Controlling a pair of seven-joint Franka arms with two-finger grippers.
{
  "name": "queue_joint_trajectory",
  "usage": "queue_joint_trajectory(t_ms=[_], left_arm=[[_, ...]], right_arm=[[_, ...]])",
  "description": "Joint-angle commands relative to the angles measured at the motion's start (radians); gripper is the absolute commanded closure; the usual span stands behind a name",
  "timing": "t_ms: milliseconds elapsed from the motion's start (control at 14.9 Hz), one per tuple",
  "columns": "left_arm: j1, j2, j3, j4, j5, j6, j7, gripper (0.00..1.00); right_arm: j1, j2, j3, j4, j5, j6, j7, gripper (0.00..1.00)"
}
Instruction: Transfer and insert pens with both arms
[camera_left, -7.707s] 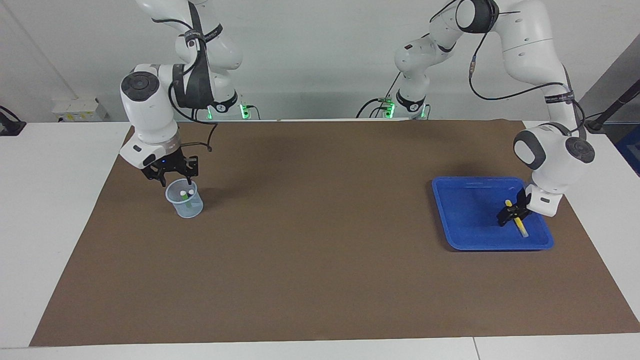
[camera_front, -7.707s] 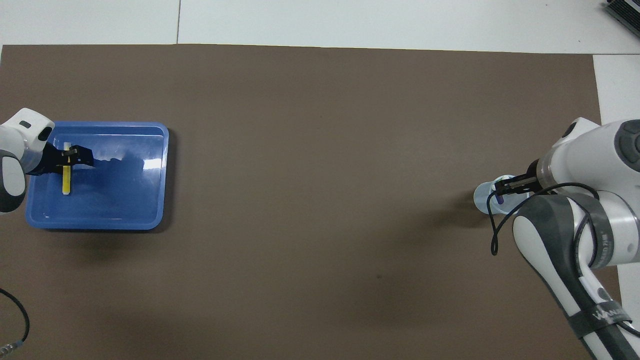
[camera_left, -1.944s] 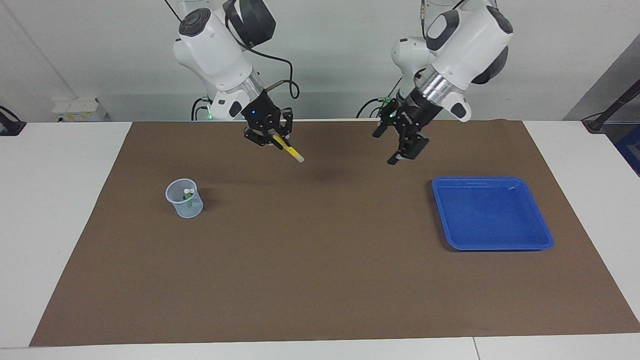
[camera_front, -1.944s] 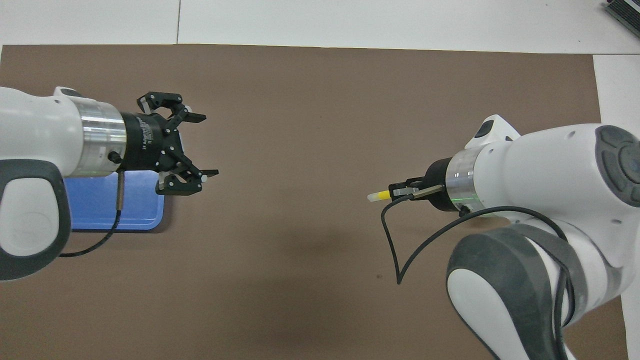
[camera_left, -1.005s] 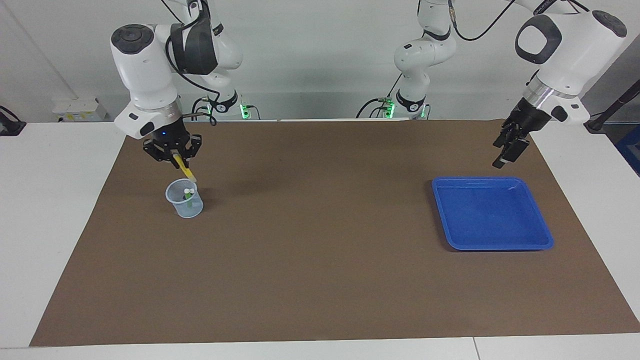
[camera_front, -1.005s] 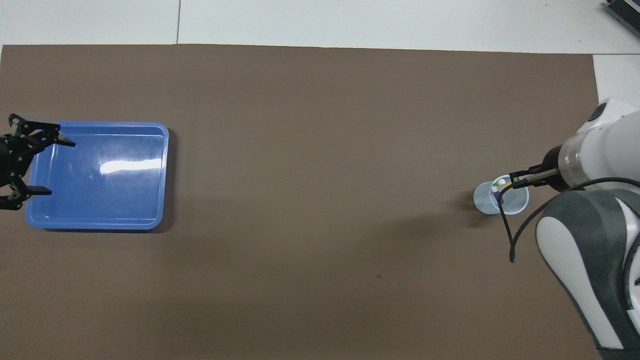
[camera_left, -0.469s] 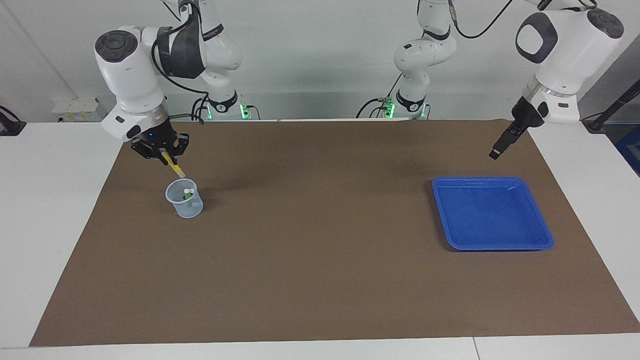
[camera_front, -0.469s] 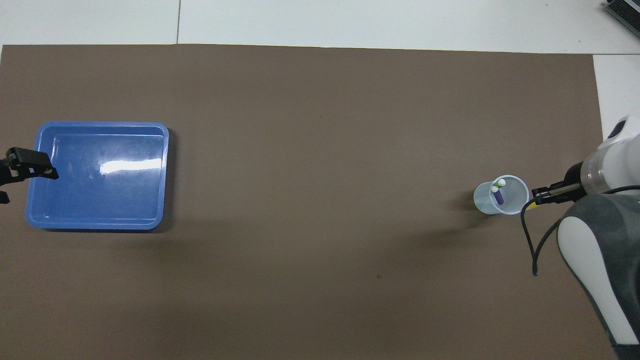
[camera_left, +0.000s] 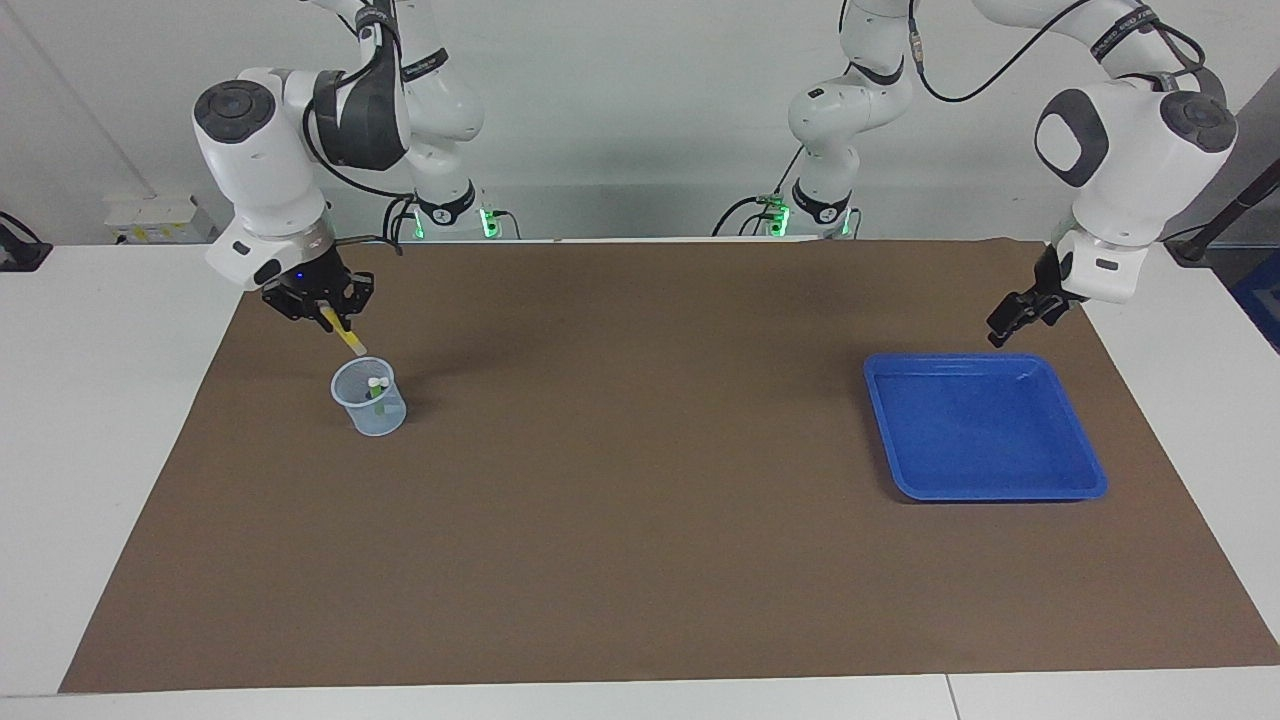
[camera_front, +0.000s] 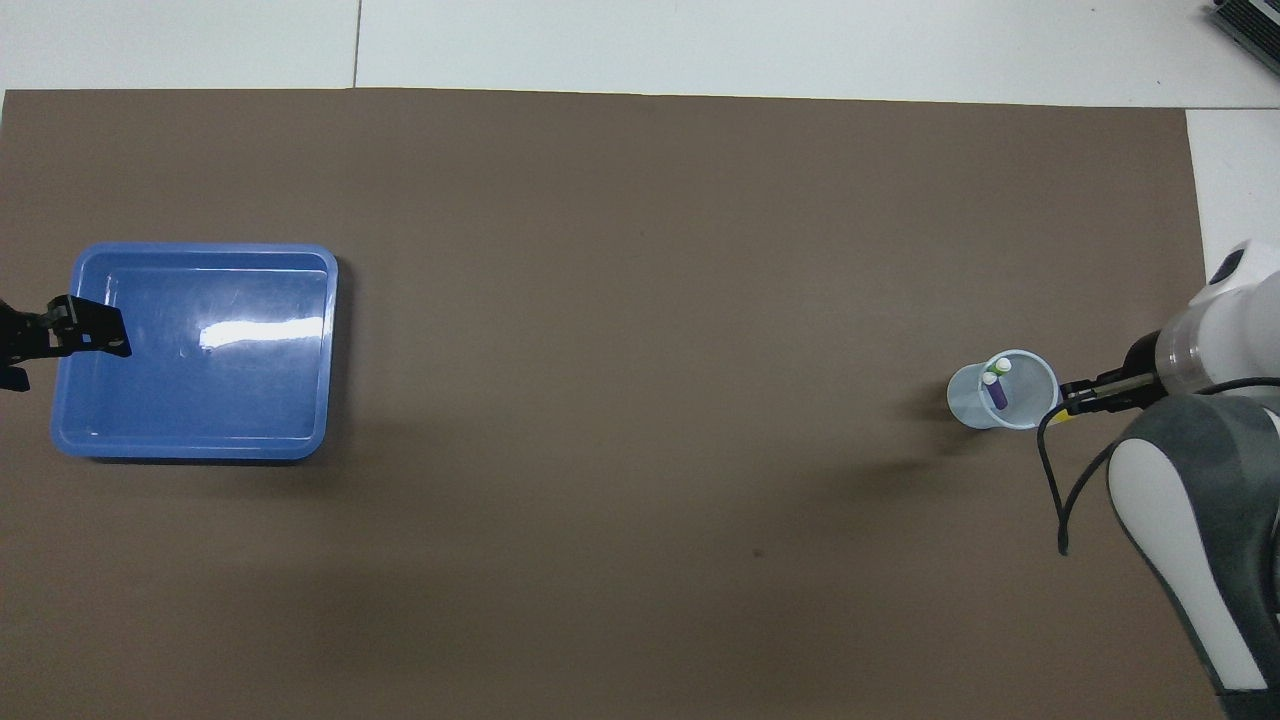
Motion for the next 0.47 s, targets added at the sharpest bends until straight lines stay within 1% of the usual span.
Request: queue_joint_trajectory(t_ms=[0, 67, 134, 201, 268, 335, 402], left_arm=[[-0.165, -0.005, 0.087, 0.021, 0.022, 0.016, -0.012, 0.0], [-0.208, -0.011, 0.133, 0.018, 0.022, 0.002, -0.03, 0.0], [-0.245, -0.018, 0.181, 0.029, 0.022, -0.045, -0.016, 0.0], [-0.274, -0.013, 0.206, 0.056, 0.017, -0.112, 0.011, 0.0], [-0.283, -0.005, 0.206, 0.1, 0.013, -0.171, 0.071, 0.0], [-0.287, -0.001, 0.207, 0.121, -0.009, -0.211, 0.121, 0.0], [-0.287, -0.001, 0.209, 0.124, -0.045, -0.223, 0.151, 0.0]], right_arm=[[-0.019, -0.013, 0.01, -0.031, -0.022, 0.031, -0.014, 1.0], [-0.019, -0.007, 0.01, -0.033, -0.022, 0.044, -0.012, 1.0], [-0.019, -0.001, 0.01, -0.044, -0.022, 0.068, -0.012, 1.0], [-0.019, 0.005, 0.01, -0.048, -0.022, 0.088, -0.012, 1.0], [-0.019, 0.014, 0.01, -0.051, -0.022, 0.096, -0.009, 1.0], [-0.019, 0.02, 0.01, -0.053, -0.022, 0.103, -0.009, 1.0], [-0.021, 0.025, 0.01, -0.053, -0.022, 0.103, -0.009, 1.0]])
